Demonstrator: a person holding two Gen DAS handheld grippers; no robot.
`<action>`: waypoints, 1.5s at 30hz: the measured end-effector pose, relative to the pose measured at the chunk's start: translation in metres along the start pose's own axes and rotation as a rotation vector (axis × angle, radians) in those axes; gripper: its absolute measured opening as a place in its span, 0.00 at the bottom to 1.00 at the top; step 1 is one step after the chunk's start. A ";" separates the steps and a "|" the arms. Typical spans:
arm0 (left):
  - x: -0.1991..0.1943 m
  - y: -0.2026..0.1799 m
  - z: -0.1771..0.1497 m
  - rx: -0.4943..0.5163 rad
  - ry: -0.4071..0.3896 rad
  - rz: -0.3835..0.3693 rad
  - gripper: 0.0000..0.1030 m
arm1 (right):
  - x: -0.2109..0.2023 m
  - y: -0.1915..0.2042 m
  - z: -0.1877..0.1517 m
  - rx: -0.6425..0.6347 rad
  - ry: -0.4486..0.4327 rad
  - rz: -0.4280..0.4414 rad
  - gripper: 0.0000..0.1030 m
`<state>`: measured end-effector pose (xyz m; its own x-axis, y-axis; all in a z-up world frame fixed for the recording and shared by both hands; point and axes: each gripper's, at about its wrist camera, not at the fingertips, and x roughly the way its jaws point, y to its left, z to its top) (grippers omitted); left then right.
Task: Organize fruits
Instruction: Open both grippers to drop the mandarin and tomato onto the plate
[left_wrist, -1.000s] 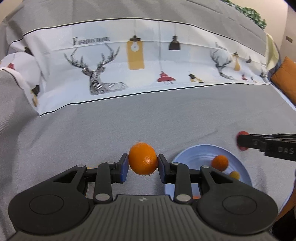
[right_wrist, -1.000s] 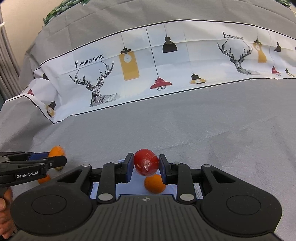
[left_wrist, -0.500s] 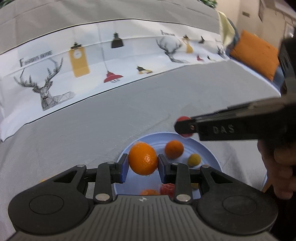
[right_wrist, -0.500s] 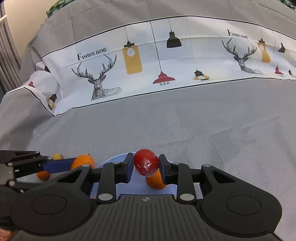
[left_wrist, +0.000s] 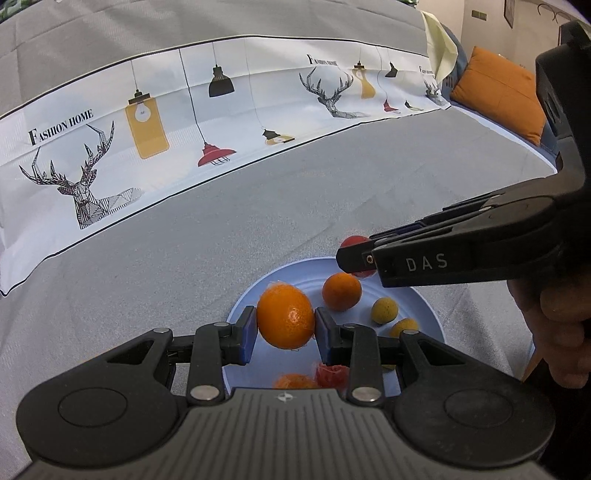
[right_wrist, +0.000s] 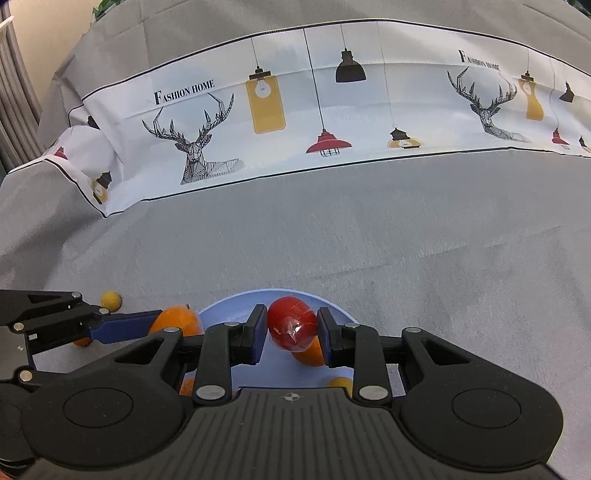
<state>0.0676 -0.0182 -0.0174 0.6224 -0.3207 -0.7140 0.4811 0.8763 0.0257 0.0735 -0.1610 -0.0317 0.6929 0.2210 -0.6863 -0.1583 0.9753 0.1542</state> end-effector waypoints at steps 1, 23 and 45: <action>0.000 0.000 0.000 0.001 0.000 0.001 0.36 | 0.000 0.000 0.000 -0.001 0.000 0.000 0.30; -0.002 0.000 0.001 -0.002 -0.005 -0.003 0.36 | 0.000 0.000 -0.001 -0.010 0.006 0.001 0.30; -0.003 0.008 0.002 -0.050 -0.009 -0.005 0.47 | 0.001 0.000 0.000 -0.001 0.007 -0.020 0.41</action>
<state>0.0713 -0.0109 -0.0139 0.6259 -0.3277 -0.7077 0.4526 0.8916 -0.0127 0.0743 -0.1611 -0.0328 0.6909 0.2010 -0.6944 -0.1447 0.9796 0.1395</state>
